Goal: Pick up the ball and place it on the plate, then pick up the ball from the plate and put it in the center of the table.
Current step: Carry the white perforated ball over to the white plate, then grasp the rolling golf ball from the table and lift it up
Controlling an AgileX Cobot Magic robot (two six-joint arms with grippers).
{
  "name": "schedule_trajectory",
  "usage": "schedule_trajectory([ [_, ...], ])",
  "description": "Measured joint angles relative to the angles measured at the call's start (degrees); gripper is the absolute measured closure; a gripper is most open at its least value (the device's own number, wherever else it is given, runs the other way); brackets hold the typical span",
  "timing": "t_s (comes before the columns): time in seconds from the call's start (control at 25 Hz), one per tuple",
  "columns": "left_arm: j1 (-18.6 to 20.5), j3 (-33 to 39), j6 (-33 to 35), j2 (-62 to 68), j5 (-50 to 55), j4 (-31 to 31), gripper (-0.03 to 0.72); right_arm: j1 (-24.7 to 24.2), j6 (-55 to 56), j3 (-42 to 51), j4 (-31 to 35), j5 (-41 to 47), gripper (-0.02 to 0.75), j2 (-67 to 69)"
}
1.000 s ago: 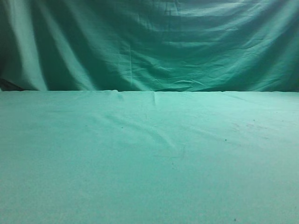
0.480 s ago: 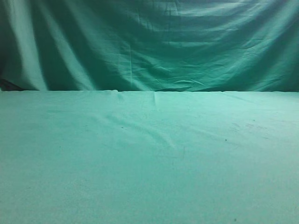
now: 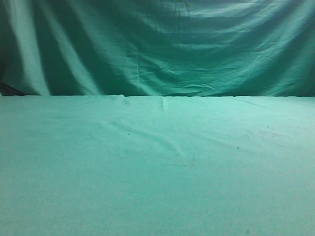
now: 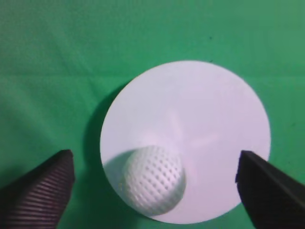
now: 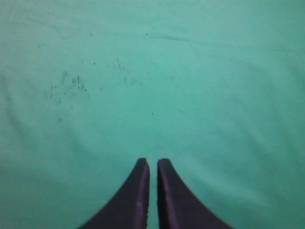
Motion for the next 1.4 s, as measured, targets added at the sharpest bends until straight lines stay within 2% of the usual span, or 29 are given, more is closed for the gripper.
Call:
schedule_trajectory([
  [0.2, 0.00, -10.65, 5.19, 0.41, 7.62, -11.20, 0.044, 0.00, 0.00, 0.00, 0.65, -0.10, 0.689, 0.00],
  [0.24, 0.00, -13.23, 7.02, 0.41, 8.92, -14.11, 0.094, 0.00, 0.00, 0.00, 0.76, -0.10, 0.689, 0.00],
  [0.32, 0.00, -17.47, 10.30, 0.41, 11.66, -19.32, 0.100, 0.10, -0.04, 0.00, 0.99, -0.10, 0.689, 0.00],
  [0.48, 0.00, -23.10, 17.05, 0.28, 16.06, -29.25, 0.257, 0.10, -3.33, -0.04, 1.88, 0.30, 0.689, 0.00],
  [0.64, 0.00, -23.61, 23.17, -2.20, 17.59, -35.44, 0.570, 0.10, -6.91, -1.59, 3.34, 4.42, 0.689, 0.00],
  [0.76, 0.00, -23.61, 25.18, -5.80, 18.43, -36.45, 0.688, 0.71, -8.25, -3.27, 3.81, 7.95, 0.689, 0.00],
  [0.88, 0.00, -23.28, 26.39, -10.58, 18.57, -36.84, 0.688, 1.58, -8.94, -4.62, 4.09, 11.06, 0.689, 0.00],
  [1.0, 0.00, -19.86, 27.05, -16.94, 17.68, -38.90, 0.688, 2.55, -9.28, -5.01, 3.98, 13.53, 0.689, 0.00],
  [1.12, 0.00, -12.54, 28.85, -24.80, 13.54, -41.52, 0.688, 3.82, -9.87, -5.01, 3.84, 14.07, 0.689, 0.00],
  [1.4, 0.00, 6.86, 35.24, -41.94, 4.13, -42.58, 0.688, 6.46, -10.34, -5.01, 4.18, 13.85, 0.689, 0.00],
])
